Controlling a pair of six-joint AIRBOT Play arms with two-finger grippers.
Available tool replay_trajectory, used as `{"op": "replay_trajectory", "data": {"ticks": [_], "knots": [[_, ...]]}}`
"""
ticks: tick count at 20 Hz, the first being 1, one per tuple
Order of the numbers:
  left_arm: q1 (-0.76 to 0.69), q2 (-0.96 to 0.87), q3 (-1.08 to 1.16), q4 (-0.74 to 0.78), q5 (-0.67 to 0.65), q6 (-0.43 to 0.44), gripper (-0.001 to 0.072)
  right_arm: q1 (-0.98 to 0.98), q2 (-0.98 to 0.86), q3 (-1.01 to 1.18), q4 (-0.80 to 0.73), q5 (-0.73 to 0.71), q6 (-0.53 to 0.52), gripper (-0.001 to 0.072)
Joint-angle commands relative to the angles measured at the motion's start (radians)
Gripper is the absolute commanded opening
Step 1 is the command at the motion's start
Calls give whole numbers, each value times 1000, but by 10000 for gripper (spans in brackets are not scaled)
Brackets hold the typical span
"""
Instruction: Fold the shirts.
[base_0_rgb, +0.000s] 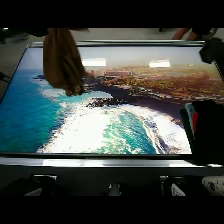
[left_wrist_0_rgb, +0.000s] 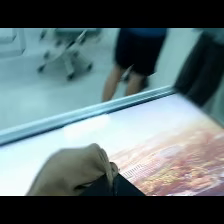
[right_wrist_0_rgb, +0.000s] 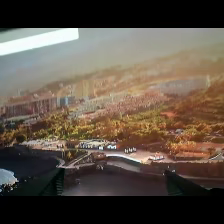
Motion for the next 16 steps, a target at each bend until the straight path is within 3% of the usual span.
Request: {"op": "replay_trajectory", "data": {"ticks": [1,3,5,9,13,16], "knots": [[-130,62,-20,207,-53,-116,27,0,133,2,-37,77,0,670],[-150,51,-134,290,-105,-204,27,0,114,-11,-37,232,0,670],[-150,47,-327,335,-109,-262,27,0,66,-92,-7,295,-2,670],[-148,47,-690,384,-106,-405,27,0,-66,-453,252,193,-84,678],[-198,47,-793,369,-106,-404,28,0,-266,-651,439,52,-141,696],[-211,56,-790,368,-106,-404,28,0,-411,-652,453,-71,-110,695]]}}
